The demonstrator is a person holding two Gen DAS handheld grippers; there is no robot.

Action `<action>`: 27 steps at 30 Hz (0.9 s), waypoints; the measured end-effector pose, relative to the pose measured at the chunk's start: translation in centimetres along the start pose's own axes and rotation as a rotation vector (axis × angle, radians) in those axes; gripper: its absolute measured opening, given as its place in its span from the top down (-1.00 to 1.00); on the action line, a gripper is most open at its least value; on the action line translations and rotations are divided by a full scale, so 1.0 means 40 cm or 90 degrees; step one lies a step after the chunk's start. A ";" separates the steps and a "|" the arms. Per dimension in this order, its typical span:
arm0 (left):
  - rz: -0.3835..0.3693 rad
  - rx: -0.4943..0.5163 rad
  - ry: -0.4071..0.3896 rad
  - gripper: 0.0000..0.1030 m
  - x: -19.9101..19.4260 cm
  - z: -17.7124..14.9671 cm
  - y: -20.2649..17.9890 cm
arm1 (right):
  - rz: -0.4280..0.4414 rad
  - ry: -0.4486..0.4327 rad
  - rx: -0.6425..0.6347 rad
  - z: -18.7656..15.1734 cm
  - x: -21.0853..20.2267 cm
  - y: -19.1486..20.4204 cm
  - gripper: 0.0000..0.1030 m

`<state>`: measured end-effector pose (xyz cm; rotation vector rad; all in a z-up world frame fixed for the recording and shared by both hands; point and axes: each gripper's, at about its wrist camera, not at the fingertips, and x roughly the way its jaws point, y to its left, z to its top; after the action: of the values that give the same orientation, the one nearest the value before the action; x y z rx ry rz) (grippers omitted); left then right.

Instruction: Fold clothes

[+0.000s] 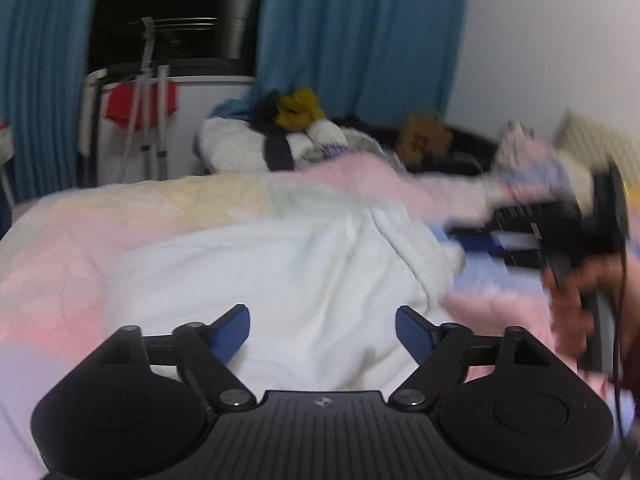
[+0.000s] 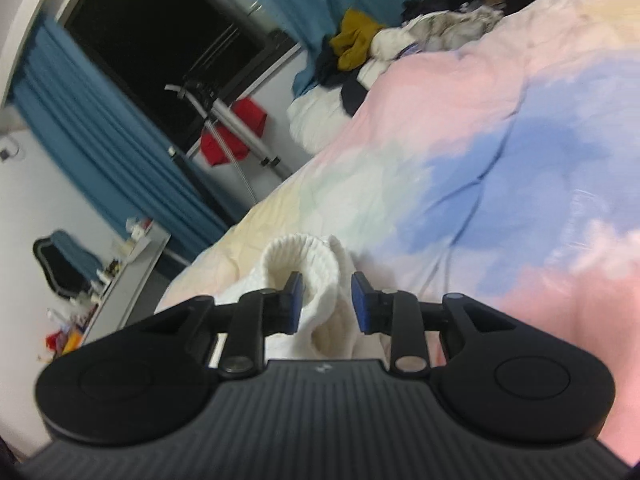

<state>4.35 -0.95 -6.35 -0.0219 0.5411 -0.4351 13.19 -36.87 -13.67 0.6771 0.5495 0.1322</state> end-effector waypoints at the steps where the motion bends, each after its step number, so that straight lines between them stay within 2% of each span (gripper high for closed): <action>1: 0.005 -0.034 0.000 -0.71 -0.011 0.006 0.027 | -0.006 -0.004 0.002 -0.008 -0.017 0.000 0.40; 3: 0.023 -0.107 0.007 -0.82 -0.022 0.012 0.088 | -0.018 -0.010 0.005 -0.026 -0.048 0.001 0.21; 5: 0.039 -0.201 0.016 -0.86 -0.020 0.012 0.159 | -0.023 0.002 -0.001 -0.049 -0.036 0.014 -0.45; 7: 0.047 -0.272 0.027 -0.87 -0.011 0.001 0.216 | -0.021 0.009 0.010 -0.065 -0.022 0.014 -0.60; 9: 0.060 -0.317 0.050 -0.87 0.009 -0.009 0.259 | -0.010 0.017 0.033 -0.065 -0.018 -0.007 -0.61; 11: 0.065 -0.332 0.055 -0.87 0.016 -0.015 0.281 | 0.016 0.013 0.069 -0.063 -0.020 -0.027 -0.62; 14: 0.084 -0.304 0.061 -0.90 0.027 -0.006 0.273 | 0.071 -0.002 0.095 -0.058 -0.032 -0.034 -0.64; 15: 0.089 -0.292 0.063 -0.92 0.030 -0.004 0.267 | 0.074 -0.001 0.084 -0.056 -0.032 -0.025 -0.67; 17: 0.100 -0.266 0.064 -0.94 0.038 -0.006 0.247 | 0.058 0.010 0.053 -0.057 -0.032 0.007 -0.72; 20: 0.119 -0.243 0.062 -0.94 0.049 -0.015 0.217 | 0.077 0.043 -0.011 -0.059 -0.023 0.059 -0.72; 23: 0.133 -0.233 0.062 -0.94 0.050 -0.021 0.200 | -0.002 0.086 -0.088 -0.074 0.034 0.078 -0.73; 24: 0.138 -0.234 0.061 -0.94 0.050 -0.021 0.202 | -0.030 0.097 -0.093 -0.080 0.057 0.070 -0.75; 27: 0.186 -0.241 0.047 -0.92 0.042 -0.021 0.215 | 0.001 0.120 -0.033 -0.076 0.119 0.020 -0.81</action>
<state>8.62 6.24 -9.03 -0.2870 0.6828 -0.0446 15.70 -33.16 -17.20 0.6186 0.7242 0.2120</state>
